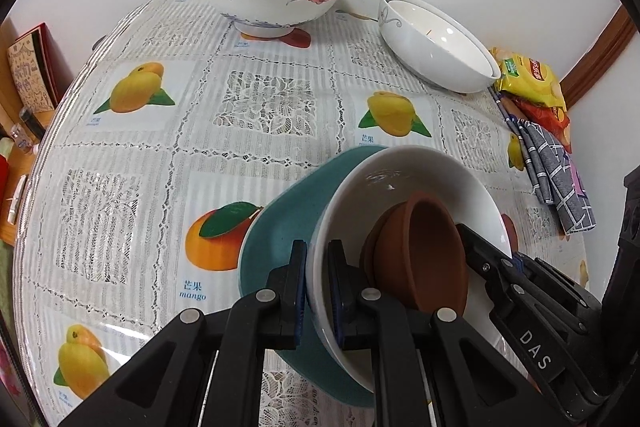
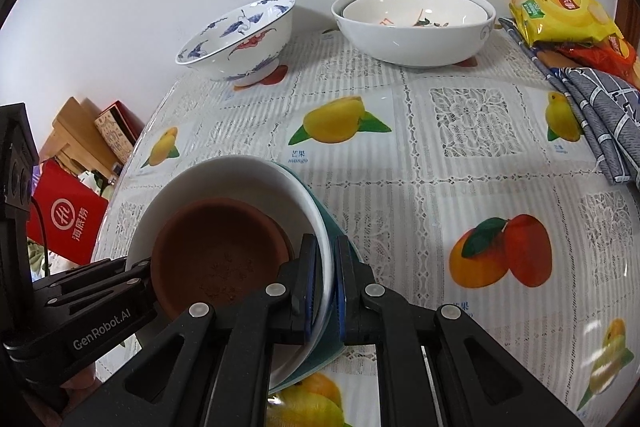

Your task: Organize plates and bowls

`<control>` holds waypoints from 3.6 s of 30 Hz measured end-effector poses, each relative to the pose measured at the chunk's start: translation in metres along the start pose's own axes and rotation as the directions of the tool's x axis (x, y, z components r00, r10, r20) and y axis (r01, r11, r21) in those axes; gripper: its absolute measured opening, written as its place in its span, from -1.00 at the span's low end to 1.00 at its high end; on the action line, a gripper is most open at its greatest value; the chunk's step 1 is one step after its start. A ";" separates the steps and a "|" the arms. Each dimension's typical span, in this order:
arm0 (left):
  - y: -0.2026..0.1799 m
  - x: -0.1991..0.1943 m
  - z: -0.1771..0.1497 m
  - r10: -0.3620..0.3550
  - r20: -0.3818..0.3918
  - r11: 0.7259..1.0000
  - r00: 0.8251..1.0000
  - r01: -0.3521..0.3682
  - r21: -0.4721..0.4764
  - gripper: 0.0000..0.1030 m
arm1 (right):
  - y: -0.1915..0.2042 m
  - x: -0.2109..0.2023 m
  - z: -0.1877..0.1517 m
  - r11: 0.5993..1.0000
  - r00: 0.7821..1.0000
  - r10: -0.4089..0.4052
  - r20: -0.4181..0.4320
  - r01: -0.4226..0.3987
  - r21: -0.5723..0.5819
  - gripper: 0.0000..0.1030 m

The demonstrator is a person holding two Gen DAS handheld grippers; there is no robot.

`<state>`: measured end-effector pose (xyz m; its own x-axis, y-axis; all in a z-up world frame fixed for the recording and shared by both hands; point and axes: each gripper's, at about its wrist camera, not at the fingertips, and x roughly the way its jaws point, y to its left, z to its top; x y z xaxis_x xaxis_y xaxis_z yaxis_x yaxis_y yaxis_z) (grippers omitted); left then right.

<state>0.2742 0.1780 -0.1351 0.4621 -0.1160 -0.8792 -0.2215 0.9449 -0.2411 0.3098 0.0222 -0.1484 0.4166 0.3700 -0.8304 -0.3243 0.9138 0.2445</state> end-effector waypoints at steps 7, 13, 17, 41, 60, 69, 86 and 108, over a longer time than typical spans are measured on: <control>0.002 0.001 0.000 -0.013 -0.007 1.000 1.000 0.013 -0.015 -0.76 | 0.000 0.000 0.001 1.000 1.000 0.005 -0.002 -0.005 -0.015 -0.82; 0.005 0.000 -0.002 -0.021 -0.018 0.999 1.000 0.020 -0.029 -0.73 | 0.002 -0.001 0.000 0.999 1.000 -0.012 -0.006 0.012 -0.033 -0.82; 0.005 -0.002 -0.002 -0.024 -0.022 0.999 0.999 0.023 -0.029 -0.73 | 0.004 -0.005 0.000 0.998 0.999 -0.032 -0.003 0.032 -0.051 -0.80; 0.005 -0.044 -0.021 -0.008 0.014 1.000 1.000 0.009 -0.029 -0.51 | 0.003 -0.045 -0.018 0.998 0.999 -0.036 0.026 0.037 -0.043 -0.67; -0.047 -0.161 -0.097 -0.044 0.211 0.994 0.976 0.023 0.104 -0.01 | -0.008 -0.189 -0.086 0.980 0.964 -0.199 0.178 0.194 0.050 -0.09; -0.079 -0.204 -0.148 -0.057 0.279 0.988 0.959 0.015 0.152 0.42 | -0.012 -0.257 -0.133 0.965 0.933 -0.261 0.247 0.246 0.090 0.29; -0.102 -0.251 -0.216 -0.050 0.341 0.986 0.939 -0.009 0.167 0.71 | -0.009 -0.332 -0.203 0.950 0.887 -0.313 0.340 0.292 0.114 0.84; -0.107 -0.259 -0.228 -0.031 0.368 0.984 0.929 -0.037 0.176 0.71 | -0.007 -0.346 -0.217 0.950 0.878 -0.312 0.362 0.287 0.123 0.84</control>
<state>-0.0175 0.0376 0.0249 0.7520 -0.0244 -0.6587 -0.0842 0.9876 -0.1327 -0.0163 -0.1488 0.0283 0.7745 0.1002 -0.6245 -0.0840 0.9949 0.0553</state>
